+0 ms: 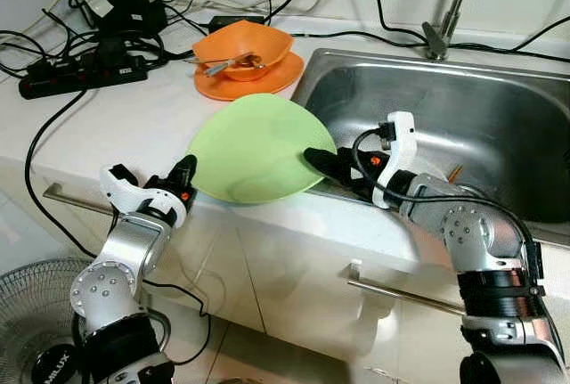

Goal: Kitchen organization

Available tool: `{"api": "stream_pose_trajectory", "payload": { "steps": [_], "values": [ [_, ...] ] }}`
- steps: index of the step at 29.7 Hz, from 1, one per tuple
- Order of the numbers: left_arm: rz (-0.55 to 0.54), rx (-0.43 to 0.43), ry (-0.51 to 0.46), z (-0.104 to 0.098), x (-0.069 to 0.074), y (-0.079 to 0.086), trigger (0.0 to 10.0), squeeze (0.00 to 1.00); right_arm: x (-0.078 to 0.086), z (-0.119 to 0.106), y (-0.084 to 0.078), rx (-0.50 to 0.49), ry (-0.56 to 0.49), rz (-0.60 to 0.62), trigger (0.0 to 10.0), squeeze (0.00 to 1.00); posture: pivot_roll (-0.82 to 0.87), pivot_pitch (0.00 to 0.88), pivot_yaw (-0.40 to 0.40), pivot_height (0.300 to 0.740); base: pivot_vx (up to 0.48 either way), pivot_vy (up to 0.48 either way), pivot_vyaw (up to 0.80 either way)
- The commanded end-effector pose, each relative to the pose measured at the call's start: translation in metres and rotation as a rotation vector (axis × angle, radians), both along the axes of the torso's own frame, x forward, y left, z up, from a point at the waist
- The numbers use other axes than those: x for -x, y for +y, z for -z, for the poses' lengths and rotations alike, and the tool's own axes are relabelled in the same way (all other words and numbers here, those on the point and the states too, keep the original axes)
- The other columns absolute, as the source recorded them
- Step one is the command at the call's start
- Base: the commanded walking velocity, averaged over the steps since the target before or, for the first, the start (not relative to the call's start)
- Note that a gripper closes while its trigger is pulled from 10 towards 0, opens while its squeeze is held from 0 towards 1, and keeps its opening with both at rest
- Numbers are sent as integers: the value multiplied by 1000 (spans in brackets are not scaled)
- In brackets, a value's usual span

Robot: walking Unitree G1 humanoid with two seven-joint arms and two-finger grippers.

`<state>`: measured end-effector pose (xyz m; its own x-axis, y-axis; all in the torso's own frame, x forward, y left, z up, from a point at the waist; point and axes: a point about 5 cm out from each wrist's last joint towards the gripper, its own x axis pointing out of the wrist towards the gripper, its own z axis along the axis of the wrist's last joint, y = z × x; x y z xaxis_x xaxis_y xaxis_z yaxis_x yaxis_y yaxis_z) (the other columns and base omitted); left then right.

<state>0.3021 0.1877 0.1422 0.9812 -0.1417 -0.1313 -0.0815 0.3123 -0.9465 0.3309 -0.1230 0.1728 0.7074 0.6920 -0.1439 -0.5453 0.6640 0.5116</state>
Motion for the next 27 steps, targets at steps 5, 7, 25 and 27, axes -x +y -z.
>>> {"api": "stream_pose_trajectory", "payload": {
  "steps": [5, 7, 25, 27],
  "values": [
    [35, 17, -116, -18, -2, -5, 0, 0, 0, -1, 4, -72, 55, -36, 10000, 0, -54, 32, 75, 740, 0, 0, 0],
    [39, 19, -120, -19, -2, -6, 0, 0, 0, -2, 4, -90, 67, -38, 6745, 0, -54, 31, 75, 740, 0, 0, 0],
    [100, 34, -161, -21, -1, -16, 0, 0, -3, -3, 2, -151, 129, -29, 0, 0, -59, 30, 72, 740, 0, 0, 0],
    [102, 32, -163, -21, 0, -16, 0, 0, -3, -4, 2, -157, 132, -27, 0, 0, -59, 30, 72, 740, 0, 0, 0]
  ]
}}
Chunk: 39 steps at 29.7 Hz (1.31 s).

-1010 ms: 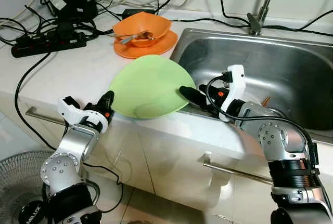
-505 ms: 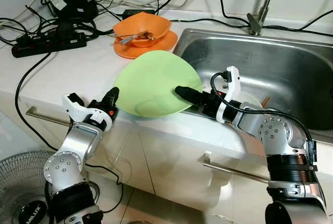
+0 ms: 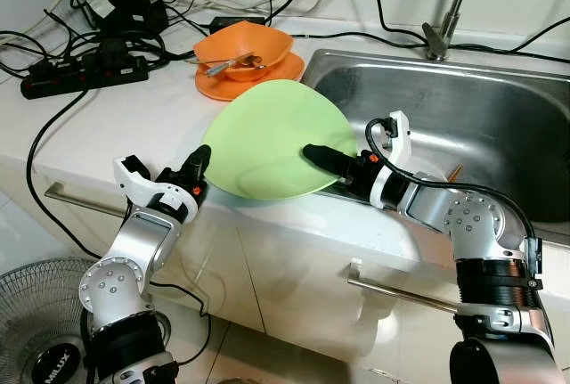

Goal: Kitchen organization

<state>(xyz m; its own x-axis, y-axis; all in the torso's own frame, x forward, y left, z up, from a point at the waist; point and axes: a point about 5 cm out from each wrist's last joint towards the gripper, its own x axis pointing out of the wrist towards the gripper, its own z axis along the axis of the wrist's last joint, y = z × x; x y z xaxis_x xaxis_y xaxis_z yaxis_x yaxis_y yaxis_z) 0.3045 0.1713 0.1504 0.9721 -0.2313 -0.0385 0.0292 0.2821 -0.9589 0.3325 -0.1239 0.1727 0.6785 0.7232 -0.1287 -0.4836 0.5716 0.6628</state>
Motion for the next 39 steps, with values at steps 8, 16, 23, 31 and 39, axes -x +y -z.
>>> {"api": "stream_pose_trajectory", "payload": {
  "steps": [8, 16, 23, 31, 39],
  "values": [
    [13, -18, -74, -11, 2, 0, 0, 0, -5, -8, 0, -64, 24, 22, 0, 0, -60, 26, 73, 740, 0, 0, 0],
    [26, -42, -93, -11, 1, 1, 0, 0, -7, -10, -3, -111, 51, 51, 0, 0, -61, 22, 76, 740, 0, 0, 0],
    [38, -44, -111, -11, 1, 0, 0, 0, -8, -9, -4, -134, 82, 67, 0, 0, -61, 18, 78, 740, 0, 0, 0],
    [59, -58, -126, -12, 2, -2, 0, 388, -8, -9, -3, -136, 90, 68, 0, 0, -59, 15, 80, 740, 0, 0, 0],
    [65, -108, -118, -12, 2, -4, 10000, 1000, -8, -9, -2, -144, 95, 67, 0, 0, -57, 17, 79, 740, 0, 0, 0]
  ]
}}
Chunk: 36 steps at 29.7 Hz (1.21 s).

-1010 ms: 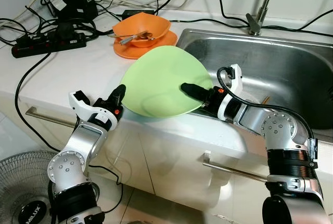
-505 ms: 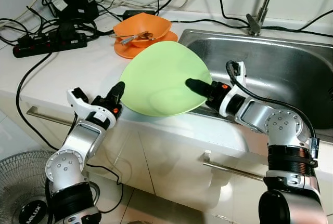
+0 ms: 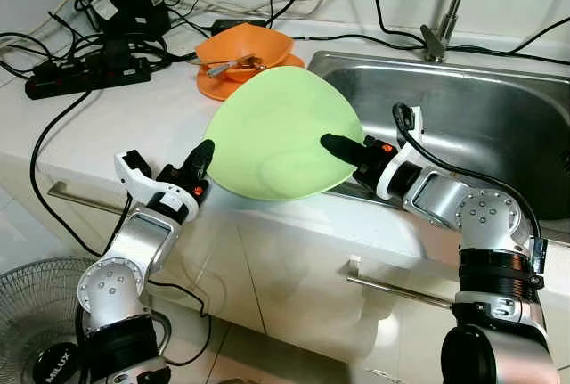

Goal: Kitchen organization

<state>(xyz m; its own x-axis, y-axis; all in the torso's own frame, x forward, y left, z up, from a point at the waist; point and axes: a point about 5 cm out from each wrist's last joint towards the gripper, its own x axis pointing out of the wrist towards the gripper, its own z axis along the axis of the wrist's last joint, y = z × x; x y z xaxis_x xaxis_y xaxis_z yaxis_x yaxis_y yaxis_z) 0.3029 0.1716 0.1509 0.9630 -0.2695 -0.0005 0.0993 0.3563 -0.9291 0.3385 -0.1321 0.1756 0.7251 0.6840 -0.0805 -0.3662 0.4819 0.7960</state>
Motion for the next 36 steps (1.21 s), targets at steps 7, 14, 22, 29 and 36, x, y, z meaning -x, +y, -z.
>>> {"api": "stream_pose_trajectory", "payload": {
  "steps": [7, 14, 22, 29, 36],
  "values": [
    [37, -63, -53, -11, 1, -6, 10000, 1000, -5, -7, 3, 26, -20, 37, 0, 0, -55, 21, 82, 740, 0, 0, 0],
    [127, -221, -97, -19, 4, -19, 10000, 1000, -18, -12, -16, 64, -79, 223, 0, 0, -55, 20, 87, 740, 0, 0, 0],
    [160, -268, -112, -19, 4, -25, 10000, 1000, -23, -14, -25, 34, -89, 306, 0, 0, -53, 20, 90, 740, 0, 0, 0],
    [162, -283, -118, -20, 6, -26, 10000, 1000, -25, -12, -32, 29, -82, 340, 0, 0, -53, 20, 92, 740, 0, 0, 0],
    [180, -387, -131, -22, 7, -27, 10000, 1000, -33, -15, -49, 45, -85, 489, 0, 0, -51, 22, 92, 740, 0, 0, 0]
  ]
}}
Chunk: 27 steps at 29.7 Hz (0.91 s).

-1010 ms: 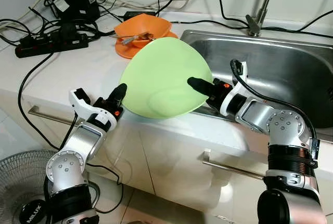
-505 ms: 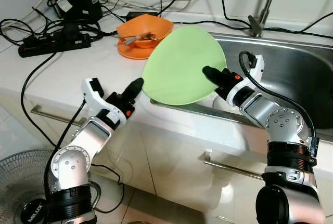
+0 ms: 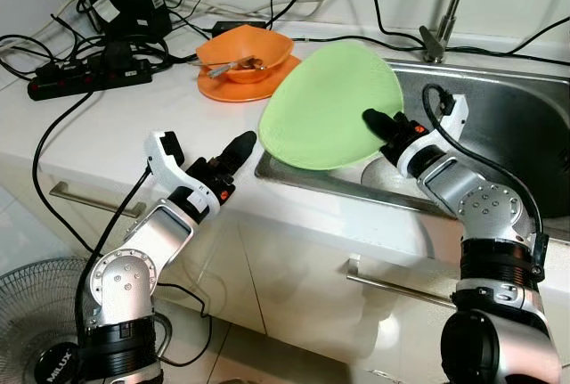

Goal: Kitchen organization

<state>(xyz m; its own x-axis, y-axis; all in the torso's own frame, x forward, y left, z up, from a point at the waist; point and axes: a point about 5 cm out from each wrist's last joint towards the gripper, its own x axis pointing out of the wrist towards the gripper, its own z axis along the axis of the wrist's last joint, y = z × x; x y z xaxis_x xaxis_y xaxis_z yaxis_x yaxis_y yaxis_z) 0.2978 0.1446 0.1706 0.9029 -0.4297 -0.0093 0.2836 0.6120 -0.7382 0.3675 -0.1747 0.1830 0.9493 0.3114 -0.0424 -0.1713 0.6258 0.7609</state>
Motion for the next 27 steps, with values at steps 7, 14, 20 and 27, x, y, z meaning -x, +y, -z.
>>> {"api": "stream_pose_trajectory", "payload": {
  "steps": [7, 14, 20, 27],
  "values": [
    [124, -224, -49, -6, 3, -17, 10000, 1000, -12, -5, -33, 119, 1, 250, 0, 0, -42, 29, 95, 740, 0, 0, 0],
    [188, -326, -67, -3, 2, -25, 10000, 1000, -20, 3, -40, 315, 56, 294, 0, 0, -39, 40, 114, 740, 0, 0, 0],
    [230, -367, -86, -5, 1, -30, 10000, 1000, -26, 20, -35, 473, 136, 229, 0, 0, -31, 45, 133, 740, 0, 0, 0],
    [272, -409, -89, -4, 1, -31, 10000, 1000, -27, 31, -28, 565, 167, 154, 0, 0, -18, 42, 153, 740, 0, 0, 0]
  ]
}}
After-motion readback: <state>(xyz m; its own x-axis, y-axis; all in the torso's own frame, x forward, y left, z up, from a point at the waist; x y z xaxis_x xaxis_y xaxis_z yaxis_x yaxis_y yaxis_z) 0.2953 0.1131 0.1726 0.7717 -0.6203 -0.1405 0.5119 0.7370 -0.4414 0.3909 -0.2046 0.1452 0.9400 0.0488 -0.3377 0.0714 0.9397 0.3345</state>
